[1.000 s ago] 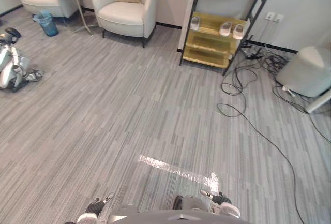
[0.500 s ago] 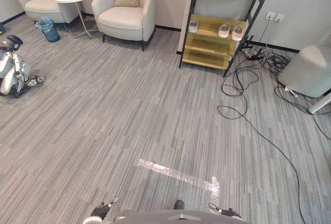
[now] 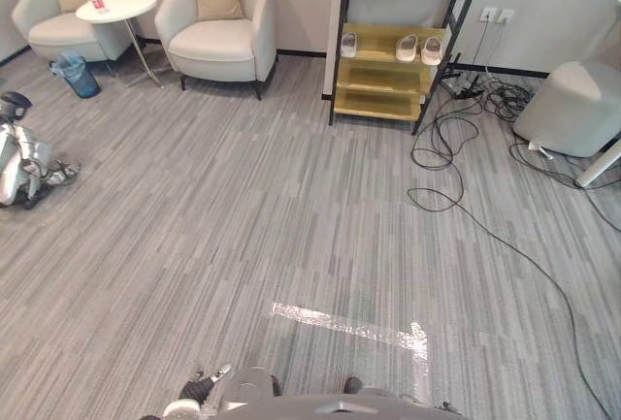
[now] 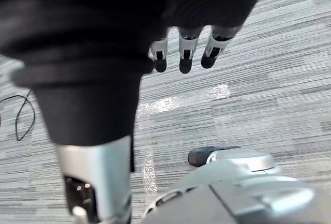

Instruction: Pick up cushions and gather them together orderly.

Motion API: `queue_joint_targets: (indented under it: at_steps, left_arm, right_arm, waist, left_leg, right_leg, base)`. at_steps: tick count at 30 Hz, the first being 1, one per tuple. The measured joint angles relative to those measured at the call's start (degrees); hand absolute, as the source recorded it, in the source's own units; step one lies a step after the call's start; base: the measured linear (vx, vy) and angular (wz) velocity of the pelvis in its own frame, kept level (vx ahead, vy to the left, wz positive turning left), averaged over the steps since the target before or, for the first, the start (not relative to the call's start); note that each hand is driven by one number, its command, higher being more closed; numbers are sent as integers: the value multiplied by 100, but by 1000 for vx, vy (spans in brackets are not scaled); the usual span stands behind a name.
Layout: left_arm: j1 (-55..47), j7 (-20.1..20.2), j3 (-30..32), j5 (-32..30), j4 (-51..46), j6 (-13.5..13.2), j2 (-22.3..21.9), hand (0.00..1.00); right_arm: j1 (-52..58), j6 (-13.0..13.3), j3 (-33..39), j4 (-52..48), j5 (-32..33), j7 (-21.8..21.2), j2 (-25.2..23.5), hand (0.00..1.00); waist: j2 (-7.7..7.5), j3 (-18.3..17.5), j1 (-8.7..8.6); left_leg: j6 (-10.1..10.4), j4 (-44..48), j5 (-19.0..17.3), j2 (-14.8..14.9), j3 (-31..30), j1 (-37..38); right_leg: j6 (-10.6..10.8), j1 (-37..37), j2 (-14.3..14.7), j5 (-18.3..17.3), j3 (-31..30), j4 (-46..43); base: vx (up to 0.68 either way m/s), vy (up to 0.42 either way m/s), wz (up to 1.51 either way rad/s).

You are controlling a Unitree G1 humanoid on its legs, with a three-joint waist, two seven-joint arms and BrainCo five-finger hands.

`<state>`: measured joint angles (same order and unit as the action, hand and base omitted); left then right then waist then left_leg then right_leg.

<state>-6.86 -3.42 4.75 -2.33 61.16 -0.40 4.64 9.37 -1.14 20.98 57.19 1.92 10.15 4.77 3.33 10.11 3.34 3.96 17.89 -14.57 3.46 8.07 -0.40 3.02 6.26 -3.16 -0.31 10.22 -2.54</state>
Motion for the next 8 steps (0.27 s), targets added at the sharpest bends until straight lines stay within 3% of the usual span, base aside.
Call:
queue_joint_targets:
  at_steps: [1, 4, 8]
  left_arm:
    - [-9, 0, 62, 3, -19, 0, -24, 0]
    - [-53, 4, 219, 1, -31, 2, -47, 0]
    - [-83, 8, 249, -3, -21, 3, -23, 0]
  right_arm:
    - [5, -8, -7, -2, -9, 37, -27, 0]
    - [73, -28, -18, -2, -17, 37, -58, 0]
    - [91, -29, -5, 13, -78, 35, -88, 0]
  waist:
    - [3, -2, 31]
    - [-56, -57, 46]
    - [-125, -196, 67]
  left_leg:
    - [-95, -123, 195, -44, -1, 107]
    - [-274, -292, 267, -75, 112, 365]
    - [-345, -302, 313, -164, 90, 456]
  right_leg:
    - [33, 91, -1, 17, -38, 108]
    - [75, 238, 1, -23, -170, 199]
    - [85, 275, -18, -31, -231, 347]
  base:
    - [102, 87, -17]
    - [153, 59, -20]
    - [160, 16, -15]
